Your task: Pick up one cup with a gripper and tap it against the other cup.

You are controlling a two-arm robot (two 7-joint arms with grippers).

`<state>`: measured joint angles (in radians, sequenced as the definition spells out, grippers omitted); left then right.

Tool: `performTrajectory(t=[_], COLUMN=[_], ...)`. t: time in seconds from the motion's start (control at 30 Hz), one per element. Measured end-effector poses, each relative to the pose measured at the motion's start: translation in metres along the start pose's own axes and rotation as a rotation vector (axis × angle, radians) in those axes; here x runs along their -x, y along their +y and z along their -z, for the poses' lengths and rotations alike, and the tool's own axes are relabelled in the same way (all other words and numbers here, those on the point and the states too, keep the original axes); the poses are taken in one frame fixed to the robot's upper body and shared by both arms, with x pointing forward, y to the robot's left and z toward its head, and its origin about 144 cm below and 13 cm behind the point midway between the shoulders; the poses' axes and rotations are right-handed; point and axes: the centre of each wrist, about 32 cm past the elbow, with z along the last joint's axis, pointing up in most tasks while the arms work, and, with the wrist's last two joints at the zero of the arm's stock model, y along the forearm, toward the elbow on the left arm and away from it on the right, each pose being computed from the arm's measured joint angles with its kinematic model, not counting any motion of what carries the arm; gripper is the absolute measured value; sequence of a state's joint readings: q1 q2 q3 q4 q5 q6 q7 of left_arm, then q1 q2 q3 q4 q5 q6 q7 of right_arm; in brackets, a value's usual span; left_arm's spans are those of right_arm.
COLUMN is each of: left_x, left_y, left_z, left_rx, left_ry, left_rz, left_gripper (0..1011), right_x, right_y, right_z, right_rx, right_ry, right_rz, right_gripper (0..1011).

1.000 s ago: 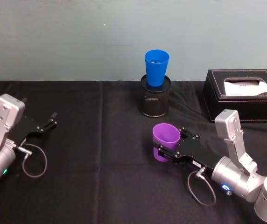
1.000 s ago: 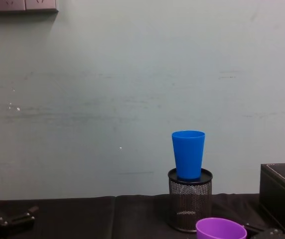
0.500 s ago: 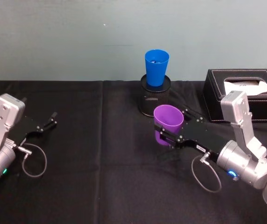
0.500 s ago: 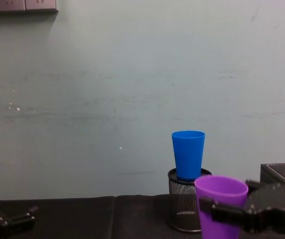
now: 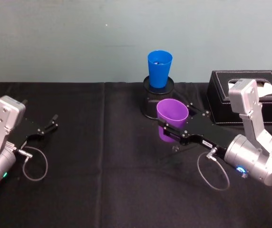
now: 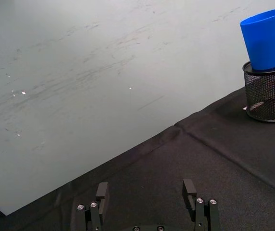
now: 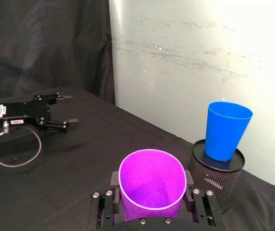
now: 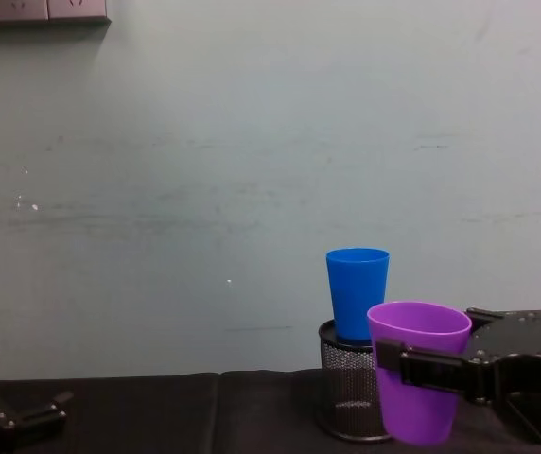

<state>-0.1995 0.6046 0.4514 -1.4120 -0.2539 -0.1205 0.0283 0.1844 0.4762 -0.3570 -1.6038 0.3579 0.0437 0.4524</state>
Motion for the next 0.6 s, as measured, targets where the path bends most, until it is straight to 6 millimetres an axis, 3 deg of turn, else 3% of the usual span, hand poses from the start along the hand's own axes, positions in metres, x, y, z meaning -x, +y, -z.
performTrajectory(t=[0.6], left_x=[0.0], left_y=[0.0], left_z=[0.0], left_rx=[0.0], left_ry=[0.0], left_rz=[0.0], left_gripper=[1000], right_x=[0.0004], right_y=[0.0001], right_z=[0.0004], right_rx=[0.0], right_ry=[-0.003], right_rz=[-0.002], right_gripper=[739])
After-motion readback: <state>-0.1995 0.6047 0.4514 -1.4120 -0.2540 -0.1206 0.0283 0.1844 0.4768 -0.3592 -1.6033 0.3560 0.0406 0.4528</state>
